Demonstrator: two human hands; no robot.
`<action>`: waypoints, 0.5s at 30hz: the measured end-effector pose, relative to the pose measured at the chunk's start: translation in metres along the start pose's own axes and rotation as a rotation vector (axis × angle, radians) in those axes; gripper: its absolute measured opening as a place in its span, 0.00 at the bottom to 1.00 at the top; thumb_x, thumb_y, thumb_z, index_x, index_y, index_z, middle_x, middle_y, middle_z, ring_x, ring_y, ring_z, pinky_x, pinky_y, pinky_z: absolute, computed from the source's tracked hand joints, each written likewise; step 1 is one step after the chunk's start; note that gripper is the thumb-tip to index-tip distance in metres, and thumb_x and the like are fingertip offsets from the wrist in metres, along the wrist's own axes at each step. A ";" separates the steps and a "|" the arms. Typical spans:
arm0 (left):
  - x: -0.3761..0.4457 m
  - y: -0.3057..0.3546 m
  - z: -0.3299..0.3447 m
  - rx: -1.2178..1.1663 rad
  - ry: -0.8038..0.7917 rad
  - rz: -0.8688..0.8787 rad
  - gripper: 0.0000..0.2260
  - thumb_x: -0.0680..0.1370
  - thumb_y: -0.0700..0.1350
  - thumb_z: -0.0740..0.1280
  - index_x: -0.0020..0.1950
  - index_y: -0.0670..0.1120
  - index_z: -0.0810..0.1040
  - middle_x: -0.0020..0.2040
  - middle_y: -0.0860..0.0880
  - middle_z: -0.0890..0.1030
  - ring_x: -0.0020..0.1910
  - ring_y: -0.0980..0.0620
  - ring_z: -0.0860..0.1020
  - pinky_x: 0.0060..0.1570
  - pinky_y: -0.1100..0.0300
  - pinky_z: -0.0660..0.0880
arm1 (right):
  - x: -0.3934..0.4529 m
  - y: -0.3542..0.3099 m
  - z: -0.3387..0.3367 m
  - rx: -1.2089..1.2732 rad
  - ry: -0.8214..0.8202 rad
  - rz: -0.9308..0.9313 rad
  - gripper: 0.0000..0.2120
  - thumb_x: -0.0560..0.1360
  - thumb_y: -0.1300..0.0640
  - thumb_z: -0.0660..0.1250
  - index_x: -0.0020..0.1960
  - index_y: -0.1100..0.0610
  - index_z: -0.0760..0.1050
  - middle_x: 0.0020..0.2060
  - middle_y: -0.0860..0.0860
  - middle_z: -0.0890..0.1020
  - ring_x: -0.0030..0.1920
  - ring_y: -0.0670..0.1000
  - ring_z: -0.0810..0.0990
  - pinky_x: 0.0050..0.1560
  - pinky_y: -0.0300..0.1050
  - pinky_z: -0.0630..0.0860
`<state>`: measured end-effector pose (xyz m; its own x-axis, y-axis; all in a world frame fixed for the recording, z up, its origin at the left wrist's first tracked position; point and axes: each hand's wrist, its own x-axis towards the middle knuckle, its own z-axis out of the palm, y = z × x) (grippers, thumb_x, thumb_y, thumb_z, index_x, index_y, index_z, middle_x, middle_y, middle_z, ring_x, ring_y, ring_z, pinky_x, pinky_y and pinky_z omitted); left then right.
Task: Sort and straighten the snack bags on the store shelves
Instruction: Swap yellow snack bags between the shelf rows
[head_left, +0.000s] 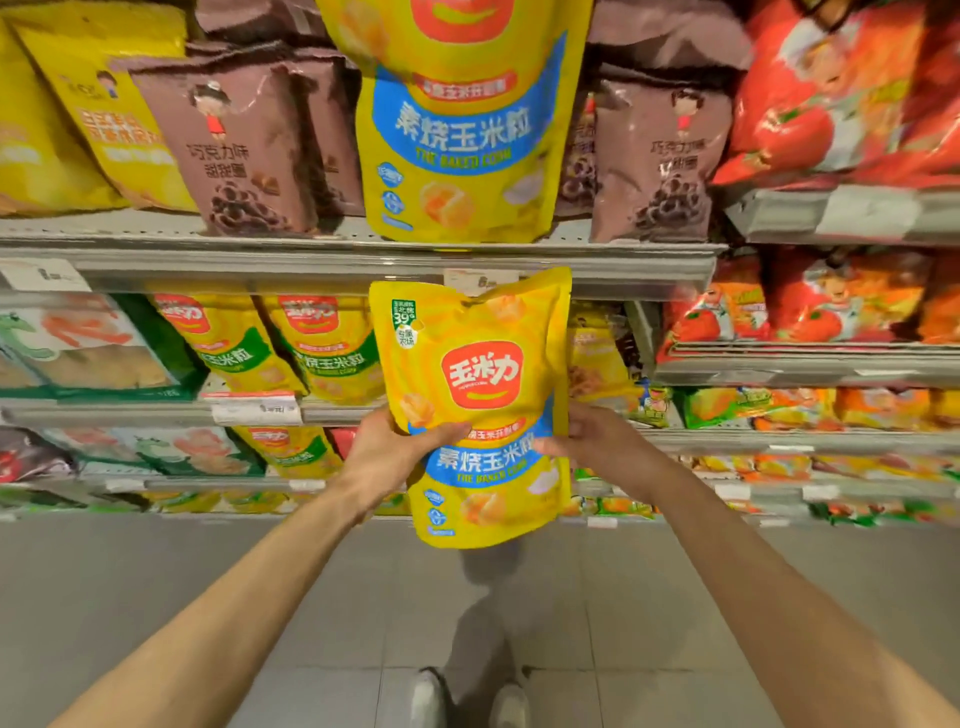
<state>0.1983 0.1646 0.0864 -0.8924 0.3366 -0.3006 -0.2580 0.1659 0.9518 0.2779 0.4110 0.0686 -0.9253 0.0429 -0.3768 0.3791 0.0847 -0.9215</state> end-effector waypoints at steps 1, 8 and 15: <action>0.003 -0.001 0.002 -0.010 0.004 -0.006 0.13 0.71 0.40 0.78 0.53 0.50 0.82 0.41 0.61 0.86 0.41 0.62 0.85 0.37 0.67 0.81 | 0.004 0.003 -0.004 -0.004 -0.004 0.009 0.19 0.77 0.65 0.72 0.66 0.56 0.79 0.55 0.46 0.87 0.55 0.45 0.86 0.49 0.37 0.81; 0.021 -0.010 -0.012 -0.006 0.050 -0.027 0.12 0.71 0.41 0.79 0.52 0.47 0.83 0.43 0.57 0.88 0.44 0.57 0.86 0.36 0.67 0.80 | 0.060 0.007 -0.041 -0.133 0.304 0.041 0.13 0.78 0.64 0.68 0.60 0.54 0.82 0.60 0.54 0.83 0.55 0.50 0.81 0.60 0.45 0.77; 0.012 -0.040 -0.026 0.014 0.091 -0.086 0.15 0.70 0.41 0.79 0.54 0.48 0.83 0.49 0.53 0.88 0.48 0.52 0.87 0.43 0.60 0.82 | 0.137 0.019 -0.058 -0.663 0.504 0.204 0.36 0.74 0.41 0.69 0.73 0.61 0.65 0.70 0.62 0.70 0.71 0.64 0.69 0.72 0.56 0.68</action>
<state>0.1886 0.1381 0.0466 -0.8973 0.2354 -0.3733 -0.3302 0.2033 0.9218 0.1586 0.4758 0.0054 -0.7840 0.5449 -0.2972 0.6095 0.5852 -0.5349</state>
